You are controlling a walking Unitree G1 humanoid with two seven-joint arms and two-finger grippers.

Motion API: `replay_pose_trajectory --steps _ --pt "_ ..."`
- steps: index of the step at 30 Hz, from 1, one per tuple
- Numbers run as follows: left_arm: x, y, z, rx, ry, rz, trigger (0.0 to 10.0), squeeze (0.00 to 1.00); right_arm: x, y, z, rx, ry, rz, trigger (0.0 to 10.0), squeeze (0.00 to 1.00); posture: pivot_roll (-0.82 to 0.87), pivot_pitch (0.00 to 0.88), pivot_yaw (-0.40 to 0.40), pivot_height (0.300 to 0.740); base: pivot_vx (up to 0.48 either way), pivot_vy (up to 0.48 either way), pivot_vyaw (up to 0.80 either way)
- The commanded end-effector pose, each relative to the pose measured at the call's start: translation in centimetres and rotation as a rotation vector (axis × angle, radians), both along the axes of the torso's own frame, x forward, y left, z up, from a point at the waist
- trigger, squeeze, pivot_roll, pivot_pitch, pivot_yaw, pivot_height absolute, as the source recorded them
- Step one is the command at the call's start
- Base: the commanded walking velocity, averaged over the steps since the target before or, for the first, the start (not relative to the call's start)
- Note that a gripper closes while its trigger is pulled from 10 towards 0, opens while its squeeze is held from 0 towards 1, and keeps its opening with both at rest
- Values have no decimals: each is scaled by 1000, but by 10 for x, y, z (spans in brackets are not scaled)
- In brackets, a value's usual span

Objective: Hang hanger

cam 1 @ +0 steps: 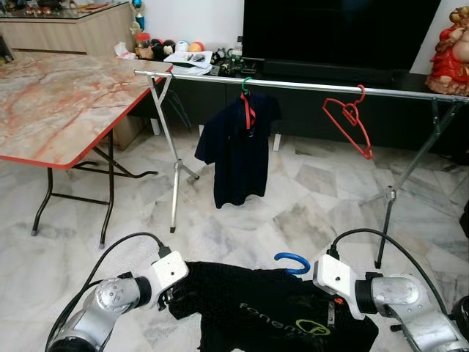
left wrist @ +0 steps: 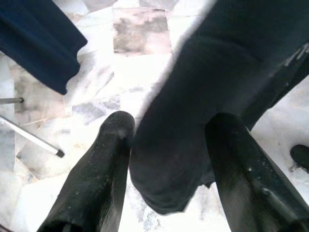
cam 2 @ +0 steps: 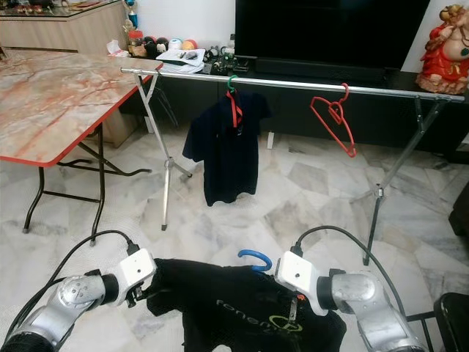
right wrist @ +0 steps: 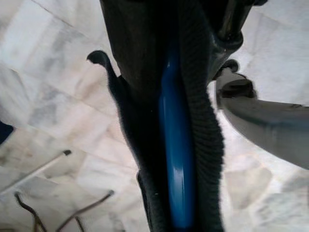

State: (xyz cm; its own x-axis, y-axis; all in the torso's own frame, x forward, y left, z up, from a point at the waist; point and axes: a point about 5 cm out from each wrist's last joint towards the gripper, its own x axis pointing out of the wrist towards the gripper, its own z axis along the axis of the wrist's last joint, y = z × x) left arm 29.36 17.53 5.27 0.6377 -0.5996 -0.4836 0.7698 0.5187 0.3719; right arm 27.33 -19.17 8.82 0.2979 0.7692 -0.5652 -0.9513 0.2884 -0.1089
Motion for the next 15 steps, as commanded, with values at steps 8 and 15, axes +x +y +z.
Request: replay_pose_trajectory --steps 8,15 --pt "-1 -4 -4 6 31 -24 9686 0 -1 -3 14 33 -29 4 10000 0 98 38 9 740 0 0 0" --pt "-3 -5 -7 10 41 -30 0 0 -3 -2 15 31 -22 11 10000 0 98 40 9 740 0 0 0"
